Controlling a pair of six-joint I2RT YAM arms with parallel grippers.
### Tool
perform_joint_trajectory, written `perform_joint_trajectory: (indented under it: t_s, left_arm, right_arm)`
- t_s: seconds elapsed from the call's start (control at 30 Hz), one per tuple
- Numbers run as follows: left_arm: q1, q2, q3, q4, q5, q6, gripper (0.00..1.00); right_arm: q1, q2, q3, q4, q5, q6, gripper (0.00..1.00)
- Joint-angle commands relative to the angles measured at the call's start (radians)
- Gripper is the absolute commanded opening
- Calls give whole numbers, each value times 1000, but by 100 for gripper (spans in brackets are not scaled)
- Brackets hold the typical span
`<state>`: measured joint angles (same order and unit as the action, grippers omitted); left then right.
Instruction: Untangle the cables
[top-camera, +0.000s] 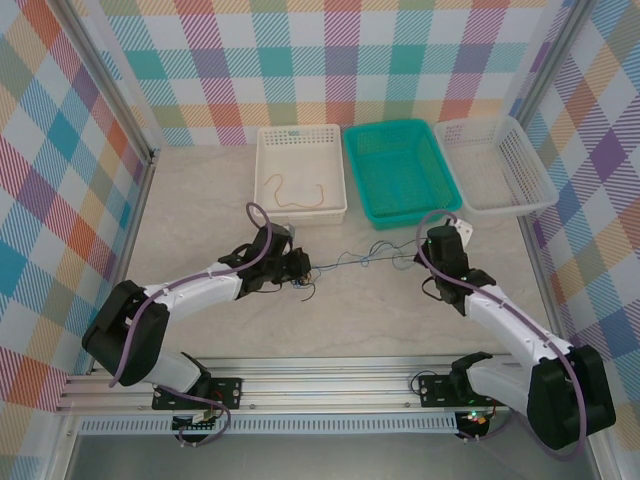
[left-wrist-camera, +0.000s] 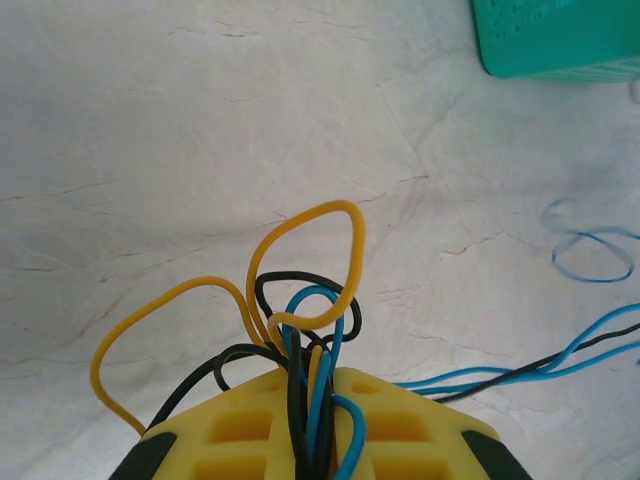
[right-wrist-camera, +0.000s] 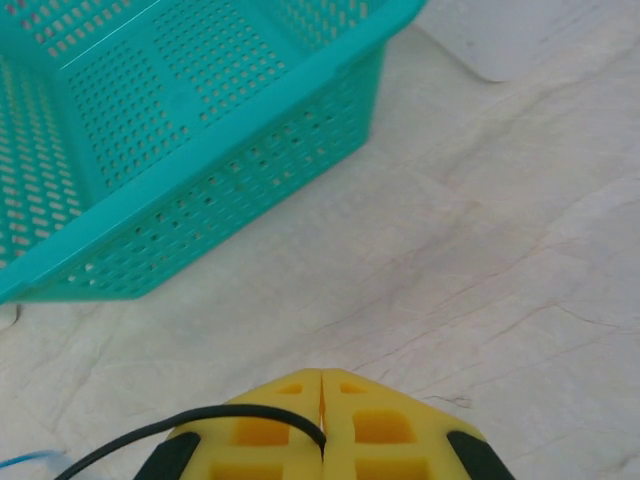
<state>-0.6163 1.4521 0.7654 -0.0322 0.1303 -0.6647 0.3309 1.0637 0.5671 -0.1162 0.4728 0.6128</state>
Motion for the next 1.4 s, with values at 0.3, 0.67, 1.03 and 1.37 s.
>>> perform_joint_trajectory:
  t_s: [0.3,0.67,1.03,1.37]
  left_arm:
    - [67,-55,-8,-179,-143,99,23]
    - [51,-71,20,-107,-52,201,84]
    - [-76,-27,206,51,98,451,100]
    - [-144,245,506,59,272,556,100]
  right_arm:
    - [-69,-103,38,-5,-20,-137,0]
    - [-70,-97,56,103,-441,-280,0]
    - [-69,-87,101,108,-688,-329,0]
    - [-56,-97,109,145,-760,-306,0]
